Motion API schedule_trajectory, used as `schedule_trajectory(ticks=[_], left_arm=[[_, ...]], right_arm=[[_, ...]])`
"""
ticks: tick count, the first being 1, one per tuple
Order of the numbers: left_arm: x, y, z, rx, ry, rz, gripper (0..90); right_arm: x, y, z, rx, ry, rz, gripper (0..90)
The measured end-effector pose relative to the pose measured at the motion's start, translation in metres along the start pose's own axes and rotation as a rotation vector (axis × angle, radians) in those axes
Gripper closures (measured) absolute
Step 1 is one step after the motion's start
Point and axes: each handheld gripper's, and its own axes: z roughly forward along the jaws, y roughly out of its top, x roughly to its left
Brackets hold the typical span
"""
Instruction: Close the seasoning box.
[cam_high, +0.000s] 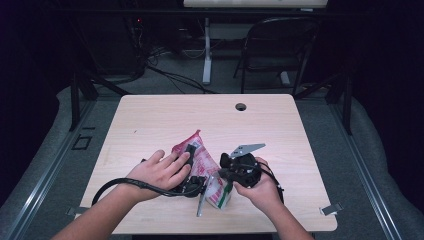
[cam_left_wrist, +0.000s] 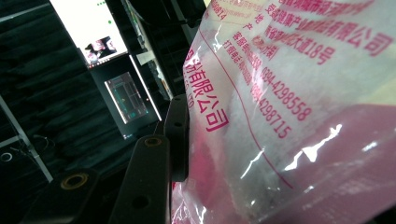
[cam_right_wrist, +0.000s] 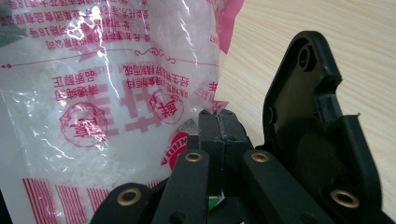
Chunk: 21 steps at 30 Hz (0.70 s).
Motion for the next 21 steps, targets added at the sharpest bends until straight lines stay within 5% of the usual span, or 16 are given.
schedule_trajectory(ticks=[21], left_arm=[[0.0014, 0.001, 0.0002, -0.007, 0.005, 0.004, 68.6]], right_arm=[[-0.0007, -0.0006, -0.0006, 0.004, -0.002, 0.003, 90.0]])
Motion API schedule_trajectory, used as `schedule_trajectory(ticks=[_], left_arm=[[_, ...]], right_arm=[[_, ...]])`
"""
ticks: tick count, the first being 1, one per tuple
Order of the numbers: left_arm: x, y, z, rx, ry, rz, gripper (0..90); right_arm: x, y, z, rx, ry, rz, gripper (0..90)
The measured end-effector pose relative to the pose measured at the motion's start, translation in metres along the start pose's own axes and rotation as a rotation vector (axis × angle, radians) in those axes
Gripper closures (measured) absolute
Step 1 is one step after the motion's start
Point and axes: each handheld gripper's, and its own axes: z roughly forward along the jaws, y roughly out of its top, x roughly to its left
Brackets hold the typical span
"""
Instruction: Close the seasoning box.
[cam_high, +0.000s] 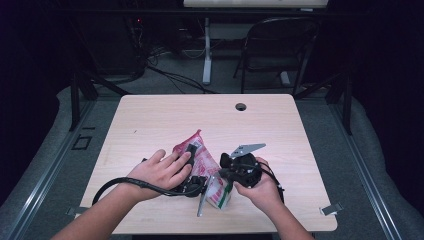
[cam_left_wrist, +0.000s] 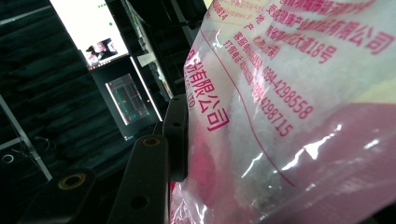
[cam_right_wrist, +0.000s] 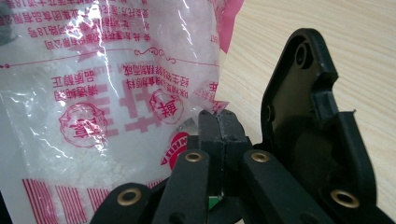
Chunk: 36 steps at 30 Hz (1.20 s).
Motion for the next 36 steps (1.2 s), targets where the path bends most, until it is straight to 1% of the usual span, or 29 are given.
schedule_trajectory(ticks=[8, 14, 15, 16, 17, 19, 20, 22, 23, 24, 25, 26, 29, 32, 33, 36], left_arm=[[0.0004, 0.0, -0.0003, 0.0, 0.0, 0.002, 68.2], [-0.0008, -0.0004, 0.0002, 0.001, -0.005, -0.006, 68.7], [-0.0026, -0.0008, 0.0005, 0.003, -0.017, -0.026, 68.7], [-0.0029, -0.0008, 0.0006, 0.004, -0.02, -0.027, 68.8], [-0.0015, -0.0005, 0.0005, 0.002, -0.018, -0.01, 68.9], [-0.0017, -0.0007, 0.0005, 0.003, -0.019, -0.012, 68.9], [-0.002, -0.0008, 0.0006, 0.002, -0.011, -0.012, 68.9], [-0.0019, -0.0011, 0.0003, 0.004, -0.018, -0.01, 68.9], [-0.0024, -0.0014, 0.0005, 0.002, -0.012, -0.013, 69.0], [-0.0025, -0.0015, 0.0004, 0.003, -0.019, -0.014, 69.0], [-0.0041, -0.0019, 0.0006, 0.003, -0.028, -0.028, 69.1], [-0.0043, -0.002, 0.0007, 0.001, -0.012, -0.017, 69.1], [-0.0054, -0.0024, 0.0009, 0.002, -0.015, -0.022, 69.3], [-0.0061, -0.003, 0.0011, 0.0, -0.015, -0.034, 69.4], [-0.0074, -0.0033, 0.0013, 0.0, -0.022, -0.046, 69.4], [-0.0075, -0.0033, 0.0015, 0.001, -0.022, -0.038, 69.4]], right_arm=[[0.0002, 0.0001, 0.0001, 0.001, -0.001, -0.001, 90.0], [0.0005, -0.0001, 0.0, -0.003, -0.005, 0.001, 90.0], [0.0005, -0.0001, 0.0, -0.003, -0.005, 0.0, 90.0], [0.0003, -0.0002, 0.0002, -0.005, -0.006, -0.002, 90.0], [0.0004, -0.0002, 0.0003, -0.005, -0.006, -0.002, 90.0], [0.0006, -0.0003, 0.0006, -0.006, -0.006, -0.001, 90.0], [0.0001, 0.0, 0.0004, 0.001, -0.004, -0.006, 90.0], [0.0004, -0.0001, 0.0006, -0.002, -0.004, -0.003, 90.0], [0.0007, -0.0001, 0.0006, -0.004, -0.003, 0.0, 90.0], [0.0007, -0.0001, 0.0004, -0.003, -0.005, -0.001, 90.0], [0.0009, -0.0003, 0.0007, -0.01, -0.003, 0.002, 90.0], [0.0008, -0.0003, 0.0006, -0.01, -0.003, 0.001, 90.0], [0.0009, -0.0001, 0.0005, -0.005, -0.004, 0.0, 90.0], [0.0011, 0.0, 0.0004, -0.004, -0.005, -0.002, 90.0], [0.0013, 0.0, 0.0003, -0.003, -0.005, -0.002, 90.0], [0.0015, -0.0002, 0.0006, -0.006, -0.005, 0.001, 90.0]])
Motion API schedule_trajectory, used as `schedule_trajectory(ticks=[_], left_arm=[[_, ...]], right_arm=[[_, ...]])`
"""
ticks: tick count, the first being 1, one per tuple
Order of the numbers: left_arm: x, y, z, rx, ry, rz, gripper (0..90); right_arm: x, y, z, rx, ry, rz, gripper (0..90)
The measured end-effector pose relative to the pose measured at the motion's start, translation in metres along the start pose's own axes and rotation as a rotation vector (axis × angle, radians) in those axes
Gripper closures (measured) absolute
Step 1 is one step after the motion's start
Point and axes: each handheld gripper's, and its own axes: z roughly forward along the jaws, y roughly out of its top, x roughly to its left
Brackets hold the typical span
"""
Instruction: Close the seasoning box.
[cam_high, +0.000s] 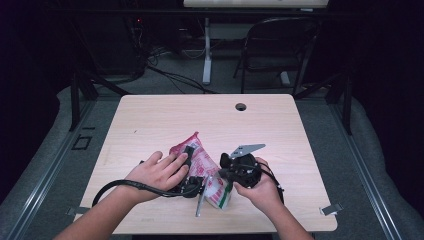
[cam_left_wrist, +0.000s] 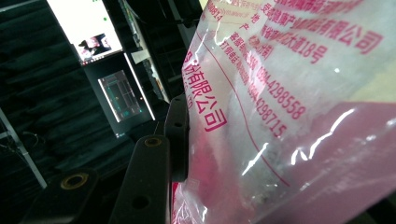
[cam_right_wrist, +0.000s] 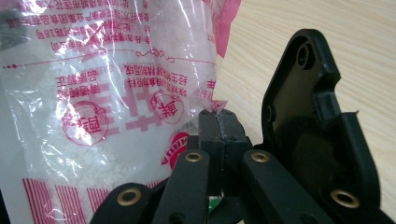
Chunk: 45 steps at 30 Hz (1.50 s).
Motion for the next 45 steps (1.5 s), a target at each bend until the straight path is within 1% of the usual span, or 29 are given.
schedule_trajectory(ticks=[2, 5, 6, 10, 11, 13, 14, 16, 17, 18, 19, 20, 25, 26, 27, 32, 36, 38, 41, 43, 45], left_arm=[[0.0, 0.0, 0.0, 0.002, -0.006, -0.001, 69.4], [-0.002, -0.001, 0.001, 0.01, -0.021, -0.014, 69.4], [-0.002, -0.001, 0.001, 0.012, -0.031, -0.015, 69.5], [-0.004, -0.002, 0.001, 0.009, -0.035, -0.03, 69.6], [-0.005, -0.002, 0.001, 0.008, -0.039, -0.04, 69.7], [-0.005, -0.003, 0.001, 0.008, -0.041, -0.042, 69.8], [-0.004, -0.003, 0.001, 0.001, -0.034, -0.034, 69.8], [-0.005, -0.003, 0.002, 0.001, -0.037, -0.042, 70.0], [-0.006, -0.004, 0.002, 0.0, -0.04, -0.053, 69.9], [-0.007, -0.004, 0.002, 0.008, -0.053, -0.066, 69.9], [-0.008, -0.004, 0.002, 0.007, -0.056, -0.07, 69.9], [-0.008, -0.005, 0.002, 0.007, -0.056, -0.072, 69.9], [-0.013, -0.007, 0.003, 0.0, -0.063, -0.115, 70.1], [-0.013, -0.008, 0.003, 0.006, -0.065, -0.108, 70.1], [-0.014, -0.008, 0.003, 0.002, -0.067, -0.118, 70.1], [-0.016, -0.01, 0.003, 0.0, -0.07, -0.137, 70.2], [-0.016, -0.011, 0.004, 0.003, -0.075, -0.143, 70.1], [-0.017, -0.012, 0.004, 0.001, -0.079, -0.156, 70.2], [-0.017, -0.012, 0.004, 0.002, -0.083, -0.163, 70.2], [-0.018, -0.012, 0.005, 0.003, -0.082, -0.159, 70.2], [-0.02, -0.013, 0.005, 0.002, -0.087, -0.166, 70.2]], right_arm=[[0.0, 0.0, 0.0, 0.001, 0.001, -0.001, 90.0], [0.0, 0.0, 0.0, 0.0, -0.001, -0.006, 90.0], [0.0, 0.0, -0.001, 0.0, -0.001, -0.007, 90.0], [0.0, 0.0, -0.001, 0.002, -0.003, -0.008, 90.0], [0.0, 0.0, -0.001, 0.0, -0.004, -0.008, 90.0], [0.0, 0.0, -0.002, 0.0, -0.002, -0.008, 90.0], [0.0, 0.0, -0.002, 0.0, -0.001, -0.007, 90.0], [0.0, 0.0, -0.003, -0.007, -0.004, -0.004, 90.0], [-0.001, 0.0, -0.003, -0.006, -0.004, -0.005, 90.0], [-0.001, 0.0, -0.003, -0.009, -0.005, -0.006, 90.0], [-0.001, 0.0, -0.003, -0.007, -0.005, -0.007, 90.0], [0.0, 0.0, -0.003, -0.007, -0.004, -0.007, 90.0], [0.0, 0.0, -0.004, -0.01, -0.002, -0.005, 90.0], [0.0, 0.0, -0.005, -0.01, -0.003, -0.006, 90.0], [0.0, 0.0, -0.005, -0.009, -0.005, -0.007, 90.0], [0.0, 0.002, -0.006, -0.011, -0.005, -0.011, 90.0], [0.001, 0.004, -0.007, -0.009, -0.01, -0.012, 90.0], [0.001, 0.004, -0.007, -0.013, -0.009, -0.012, 90.0], [0.001, 0.005, -0.007, -0.008, -0.008, -0.013, 90.0], [0.001, 0.005, -0.007, -0.004, -0.007, -0.015, 90.0], [0.001, 0.005, -0.006, -0.007, -0.01, -0.015, 90.0]])
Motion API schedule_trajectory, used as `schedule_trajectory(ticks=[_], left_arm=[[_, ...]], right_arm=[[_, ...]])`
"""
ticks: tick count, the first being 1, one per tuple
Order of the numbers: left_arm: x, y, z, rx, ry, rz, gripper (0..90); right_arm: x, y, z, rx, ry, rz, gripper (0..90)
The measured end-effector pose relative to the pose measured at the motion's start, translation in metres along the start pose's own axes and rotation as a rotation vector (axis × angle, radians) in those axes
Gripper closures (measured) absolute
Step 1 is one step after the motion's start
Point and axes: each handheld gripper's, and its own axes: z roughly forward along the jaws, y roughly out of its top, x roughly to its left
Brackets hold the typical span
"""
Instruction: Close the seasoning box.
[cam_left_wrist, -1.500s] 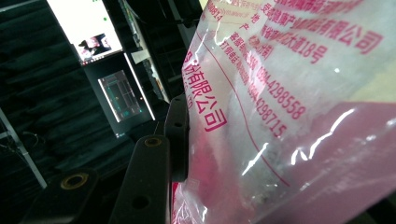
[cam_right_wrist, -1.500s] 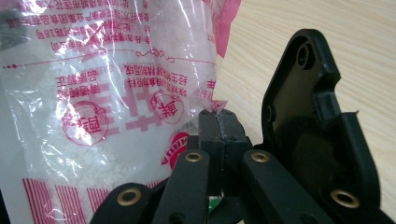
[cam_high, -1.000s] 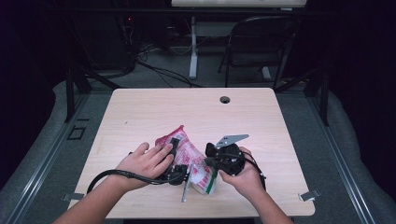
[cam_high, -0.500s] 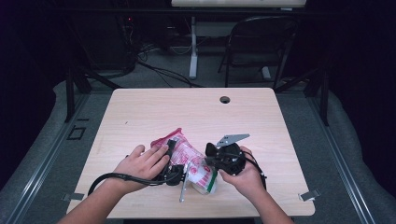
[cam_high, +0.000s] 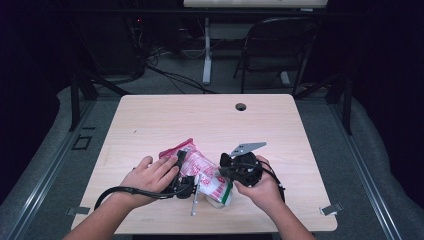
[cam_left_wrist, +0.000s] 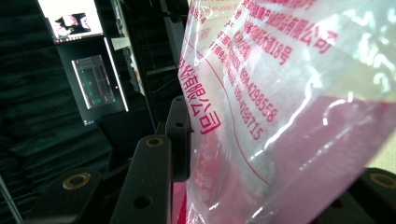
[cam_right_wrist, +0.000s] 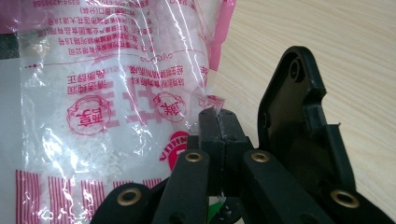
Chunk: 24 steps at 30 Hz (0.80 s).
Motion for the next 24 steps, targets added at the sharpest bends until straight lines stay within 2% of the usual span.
schedule_trajectory(ticks=[7, 11, 21, 23, 24], left_arm=[[-0.006, -0.002, 0.002, 0.001, -0.014, -0.027, 70.2], [-0.011, -0.005, 0.004, -0.005, -0.022, -0.064, 70.3], [-0.021, -0.01, 0.007, -0.002, -0.044, -0.127, 70.3], [-0.024, -0.012, 0.009, -0.015, -0.033, -0.14, 70.4], [-0.025, -0.012, 0.008, -0.008, -0.043, -0.152, 70.3]], right_arm=[[0.001, 0.0, 0.001, 0.005, 0.003, 0.0, 90.0], [0.001, 0.0, 0.002, 0.003, 0.003, 0.002, 90.0], [0.003, 0.001, 0.004, 0.005, 0.009, -0.004, 90.0], [0.003, 0.001, 0.004, 0.006, 0.009, -0.005, 90.0], [0.004, 0.001, 0.004, 0.004, 0.011, -0.005, 90.0]])
